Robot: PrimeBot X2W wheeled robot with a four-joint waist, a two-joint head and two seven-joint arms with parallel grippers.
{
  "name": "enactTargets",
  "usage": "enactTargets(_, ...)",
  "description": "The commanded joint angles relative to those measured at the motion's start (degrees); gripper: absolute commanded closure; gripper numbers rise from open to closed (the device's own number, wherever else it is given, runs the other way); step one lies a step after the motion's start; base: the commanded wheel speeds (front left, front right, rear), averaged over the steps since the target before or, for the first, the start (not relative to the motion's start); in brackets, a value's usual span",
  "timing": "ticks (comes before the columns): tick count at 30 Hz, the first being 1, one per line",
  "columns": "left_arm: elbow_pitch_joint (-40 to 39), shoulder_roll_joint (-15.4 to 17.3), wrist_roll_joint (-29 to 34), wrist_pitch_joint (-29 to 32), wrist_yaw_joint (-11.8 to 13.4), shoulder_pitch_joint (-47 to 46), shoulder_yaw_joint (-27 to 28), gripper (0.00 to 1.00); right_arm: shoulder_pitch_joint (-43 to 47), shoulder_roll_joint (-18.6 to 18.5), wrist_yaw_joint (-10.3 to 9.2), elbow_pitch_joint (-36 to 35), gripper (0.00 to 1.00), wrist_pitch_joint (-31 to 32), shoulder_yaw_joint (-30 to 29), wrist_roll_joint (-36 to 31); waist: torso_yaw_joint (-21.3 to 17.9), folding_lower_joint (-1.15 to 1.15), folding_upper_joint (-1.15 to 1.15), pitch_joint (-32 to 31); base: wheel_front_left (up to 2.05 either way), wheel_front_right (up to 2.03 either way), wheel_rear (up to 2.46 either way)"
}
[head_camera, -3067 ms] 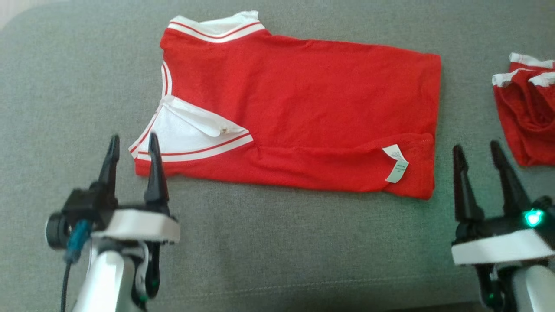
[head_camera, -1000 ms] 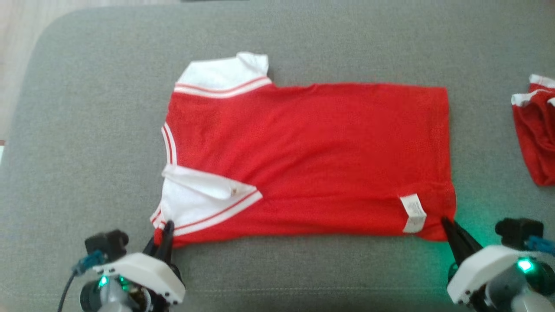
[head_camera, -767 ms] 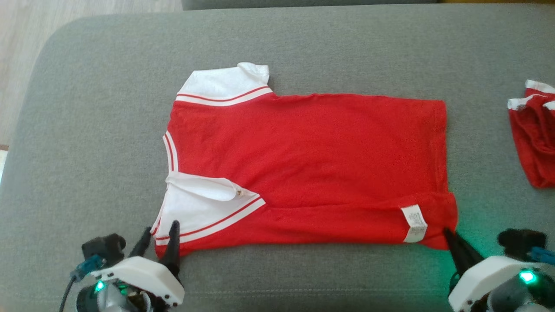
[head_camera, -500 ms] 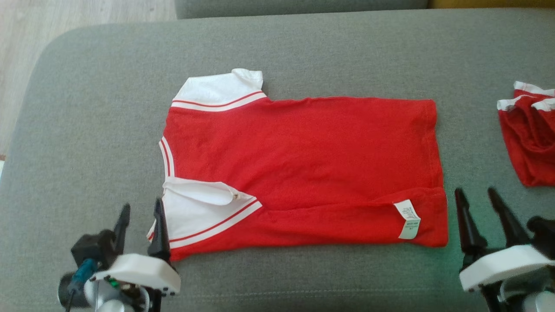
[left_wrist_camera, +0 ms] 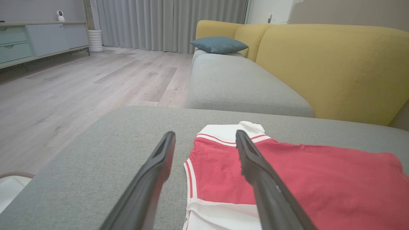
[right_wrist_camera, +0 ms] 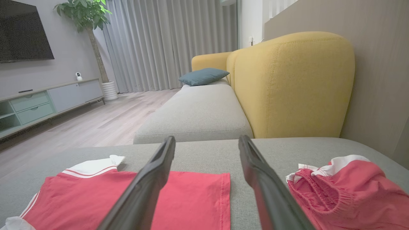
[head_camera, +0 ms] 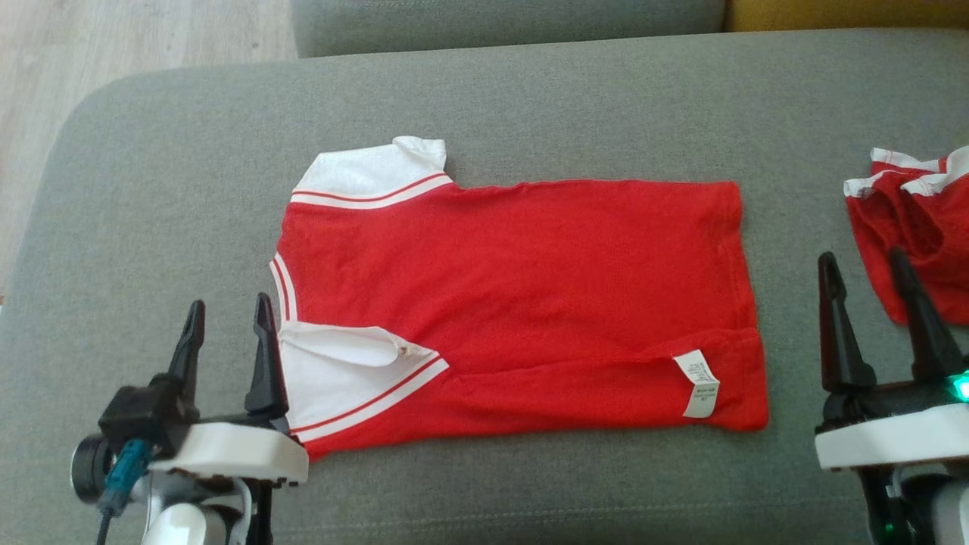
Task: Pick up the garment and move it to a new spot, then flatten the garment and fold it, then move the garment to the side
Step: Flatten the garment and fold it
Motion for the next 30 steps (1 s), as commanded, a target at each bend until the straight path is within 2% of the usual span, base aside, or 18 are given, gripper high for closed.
enactTargets(1, -2.5, 1.2, 0.6, 0.2, 0.3, -2.4, 2.1, 0.00, -1.4, -0.4, 0.37, -2.2, 0.00, 0.3, 1.3, -0.5, 0.1, 0.00, 0.00, 0.2, 0.00, 0.00, 0.00)
enactTargets(7, -2.5, 2.1, 1.0, 1.6, -0.1, -3.7, 1.4, 0.00, -1.6, -0.3, 0.37, -2.2, 0.00, 0.5, 1.1, 0.0, 0.3, 0.00, 0.00, 2.3, 0.00, 0.00, 0.00)
enactTargets(12, 1.3, 2.6, 0.2, 3.8, -3.5, -11.6, -0.3, 0.00, -3.0, -0.5, 0.37, -2.4, 0.00, 0.5, 1.4, 0.4, -0.1, 0.00, 0.00, 6.4, 0.00, 0.00, 0.00)
enactTargets(19, 16.4, 1.3, -3.3, 10.4, -9.4, -29.5, -2.2, 0.00, -6.4, -0.9, 0.37, -1.5, 0.00, 0.0, 3.1, 1.4, -2.7, 0.00, 0.00, 13.3, 0.00, 0.00, 0.00)
enactTargets(26, 32.9, 1.9, -4.5, 14.7, -11.4, -45.4, -1.2, 0.00, -9.7, -1.5, 0.37, 0.3, 0.00, -1.1, 4.7, 2.6, -5.6, 0.00, 0.00, 19.1, 0.00, 0.00, 0.00)
enactTargets(30, 39.9, 2.8, -4.8, 16.2, -12.1, -50.9, -0.9, 0.00, -10.7, -1.6, 0.37, 1.2, 0.00, -1.6, 5.3, 3.0, -6.3, 0.00, 0.00, 20.8, 0.00, 0.00, 0.00)
